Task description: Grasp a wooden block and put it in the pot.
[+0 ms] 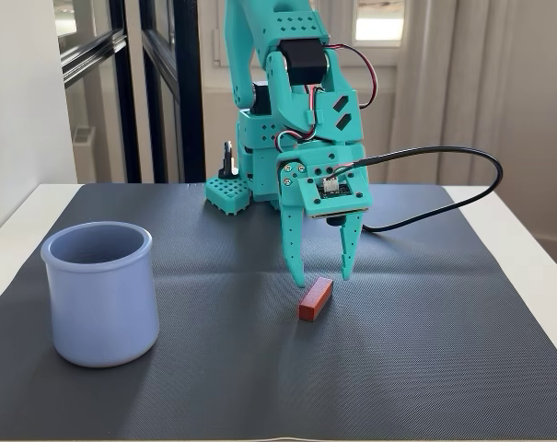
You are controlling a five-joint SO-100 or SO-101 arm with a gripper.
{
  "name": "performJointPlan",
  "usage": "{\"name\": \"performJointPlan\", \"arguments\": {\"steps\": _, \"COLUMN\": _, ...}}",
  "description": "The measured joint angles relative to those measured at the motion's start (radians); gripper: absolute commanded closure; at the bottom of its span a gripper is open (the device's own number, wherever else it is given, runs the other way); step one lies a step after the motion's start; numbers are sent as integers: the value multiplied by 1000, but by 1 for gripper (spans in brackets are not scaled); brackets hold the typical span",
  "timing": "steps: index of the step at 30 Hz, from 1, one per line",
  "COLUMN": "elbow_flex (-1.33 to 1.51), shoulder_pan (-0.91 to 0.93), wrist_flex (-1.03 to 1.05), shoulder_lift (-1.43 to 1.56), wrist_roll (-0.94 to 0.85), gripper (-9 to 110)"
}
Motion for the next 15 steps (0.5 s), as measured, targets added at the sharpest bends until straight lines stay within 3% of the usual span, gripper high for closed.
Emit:
{"name": "performJointPlan", "arguments": {"steps": 10, "elbow_flex": -147, "shoulder_pan": 35, "wrist_flex": -98, "shoulder_lift": -224, "wrist_roll": 0, "gripper": 85}}
{"name": "performJointPlan", "arguments": {"steps": 15, "elbow_flex": -155, "shoulder_pan": 35, "wrist_flex": -98, "shoulder_lift": -233, "wrist_roll": 0, "gripper": 92}}
